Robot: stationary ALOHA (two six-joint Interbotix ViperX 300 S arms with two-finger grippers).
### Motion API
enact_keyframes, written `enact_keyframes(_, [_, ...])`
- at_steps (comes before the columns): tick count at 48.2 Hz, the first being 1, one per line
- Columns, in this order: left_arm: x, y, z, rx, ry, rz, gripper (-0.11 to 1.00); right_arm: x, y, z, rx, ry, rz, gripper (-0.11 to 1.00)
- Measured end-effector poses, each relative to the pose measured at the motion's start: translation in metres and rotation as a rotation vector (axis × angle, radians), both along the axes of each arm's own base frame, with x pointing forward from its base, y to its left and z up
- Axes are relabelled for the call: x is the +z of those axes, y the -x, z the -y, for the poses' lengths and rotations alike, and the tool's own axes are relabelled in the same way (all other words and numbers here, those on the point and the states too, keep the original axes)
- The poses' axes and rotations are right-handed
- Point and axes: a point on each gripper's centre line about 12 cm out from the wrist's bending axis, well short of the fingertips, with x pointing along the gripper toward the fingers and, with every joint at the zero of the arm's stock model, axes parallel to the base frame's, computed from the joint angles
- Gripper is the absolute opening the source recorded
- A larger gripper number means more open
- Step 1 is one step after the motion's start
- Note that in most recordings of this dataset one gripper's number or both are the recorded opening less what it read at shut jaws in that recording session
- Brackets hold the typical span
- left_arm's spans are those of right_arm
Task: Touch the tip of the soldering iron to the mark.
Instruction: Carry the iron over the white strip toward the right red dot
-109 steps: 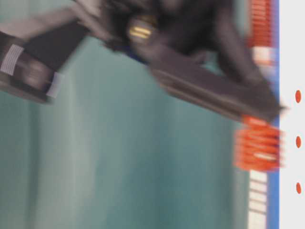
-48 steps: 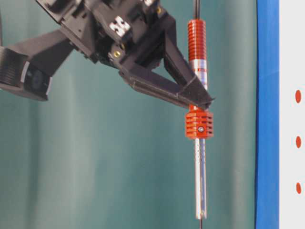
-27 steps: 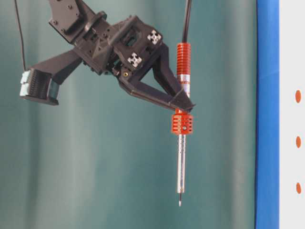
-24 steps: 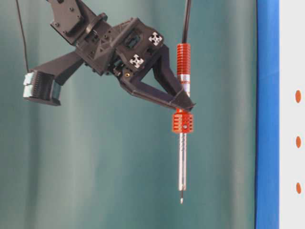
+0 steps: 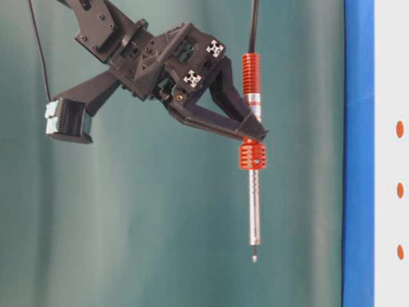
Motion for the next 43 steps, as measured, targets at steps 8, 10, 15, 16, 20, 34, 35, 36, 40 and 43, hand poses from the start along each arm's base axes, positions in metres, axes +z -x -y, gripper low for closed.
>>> enact_keyframes(8, [-0.001,0.0,0.0,0.0,0.0,-0.002,0.0,-0.006,0.0,0.0,-0.006,-0.022,-0.097,0.06])
enact_keyframes(10, [-0.001,0.0,0.0,0.0,0.0,-0.002,0.0,-0.008,0.0,0.0,-0.007,-0.027,-0.123,0.06])
enact_keyframes(15, [-0.001,0.0,0.0,0.0,0.0,-0.002,0.0,-0.011,0.001,0.0,-0.01,-0.037,-0.177,0.06])
enact_keyframes(16, [-0.001,0.0,0.0,0.0,0.0,-0.003,0.0,-0.011,0.001,0.001,-0.011,-0.039,-0.186,0.06])
enact_keyframes(20, [-0.001,0.0,0.0,0.0,0.0,-0.003,0.0,-0.012,0.003,0.002,-0.015,-0.044,-0.213,0.06])
enact_keyframes(34, [-0.002,0.0,0.0,0.0,0.0,-0.005,0.0,-0.013,0.006,0.005,-0.026,-0.052,-0.237,0.06])
enact_keyframes(35, [-0.002,0.0,0.0,0.0,0.0,-0.005,0.0,-0.013,0.006,0.005,-0.026,-0.051,-0.238,0.06])
enact_keyframes(36, [-0.002,0.0,0.0,0.0,0.0,-0.005,0.0,-0.013,0.006,0.004,-0.025,-0.051,-0.238,0.06])
enact_keyframes(40, [-0.002,0.0,0.0,0.0,0.0,-0.005,0.0,-0.013,0.006,0.005,-0.026,-0.05,-0.235,0.06])
enact_keyframes(43, [-0.002,0.0,0.0,0.0,0.0,-0.005,0.0,-0.013,0.006,0.005,-0.026,-0.05,-0.235,0.06])
